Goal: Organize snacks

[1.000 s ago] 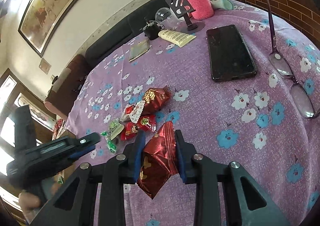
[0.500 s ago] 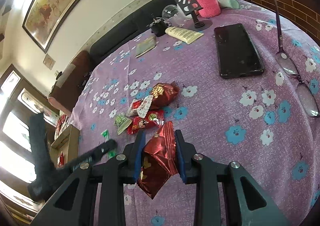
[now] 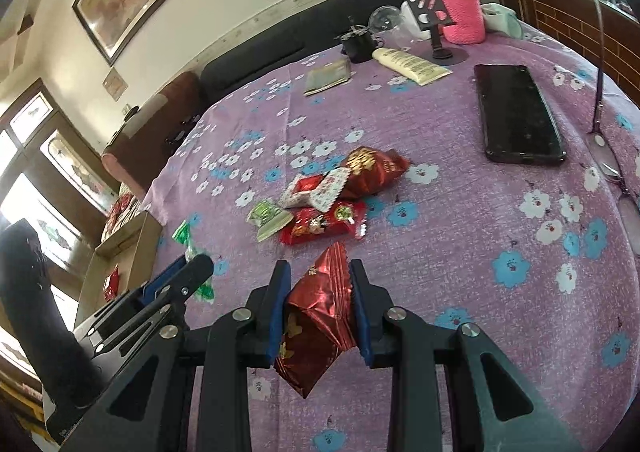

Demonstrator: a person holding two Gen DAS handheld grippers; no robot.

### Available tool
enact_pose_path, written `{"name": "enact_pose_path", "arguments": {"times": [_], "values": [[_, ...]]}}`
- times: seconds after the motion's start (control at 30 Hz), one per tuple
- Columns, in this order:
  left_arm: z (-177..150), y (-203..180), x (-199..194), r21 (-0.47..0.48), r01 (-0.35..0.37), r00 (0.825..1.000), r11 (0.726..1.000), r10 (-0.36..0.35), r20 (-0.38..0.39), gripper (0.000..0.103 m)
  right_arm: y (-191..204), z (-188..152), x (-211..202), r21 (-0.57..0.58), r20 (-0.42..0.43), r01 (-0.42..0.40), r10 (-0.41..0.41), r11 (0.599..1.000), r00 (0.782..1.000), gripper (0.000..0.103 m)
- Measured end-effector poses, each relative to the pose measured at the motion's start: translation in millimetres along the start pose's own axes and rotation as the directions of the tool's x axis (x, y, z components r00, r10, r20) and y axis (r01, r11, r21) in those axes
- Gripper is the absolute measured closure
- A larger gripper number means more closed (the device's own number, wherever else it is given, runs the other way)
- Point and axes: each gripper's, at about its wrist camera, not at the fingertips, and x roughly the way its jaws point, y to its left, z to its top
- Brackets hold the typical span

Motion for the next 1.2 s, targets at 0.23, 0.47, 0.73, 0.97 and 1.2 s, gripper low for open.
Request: {"name": "enact_pose_path", "arguments": {"times": [0.23,0.47,0.73,0.97,1.2], "values": [[-0.5,-1.4,-0.8,0.016,-0.040,0.999,0.999,0.040,0.014,0.085,5.0,-1.8,-0.3,-0.021,0.001,-0.008,0.008,1.000,1.000,0.075],[-1.6,-3.3,-2.1,0.028,-0.059,0.998,0.998,0.058,0.022,0.085,6.0,-2.1,0.1,-0.025,-0.004,-0.010,0.010,1.000,1.000,0.075],[-2.1,-4.6,-1.5,0.034,-0.073,0.997,0.997,0.072,0.023,0.085,7.1,-1.9,-0.3,-0.027,-0.003,-0.010,0.010,1.000,1.000,0.075],[-2.1,-4.9,-1.7,0.036,-0.076,0.997,0.996,0.075,0.024,0.085,7.2,-1.9,-0.4,-0.028,-0.006,-0.012,0.012,1.000,1.000,0.075],[-3.6,-4.9,-2.5,0.037,-0.081,0.996,0.996,0.079,0.032,0.085,8.0,-1.0,-1.4,-0.026,-0.003,-0.013,0.013,1.000,1.000,0.075]]}}
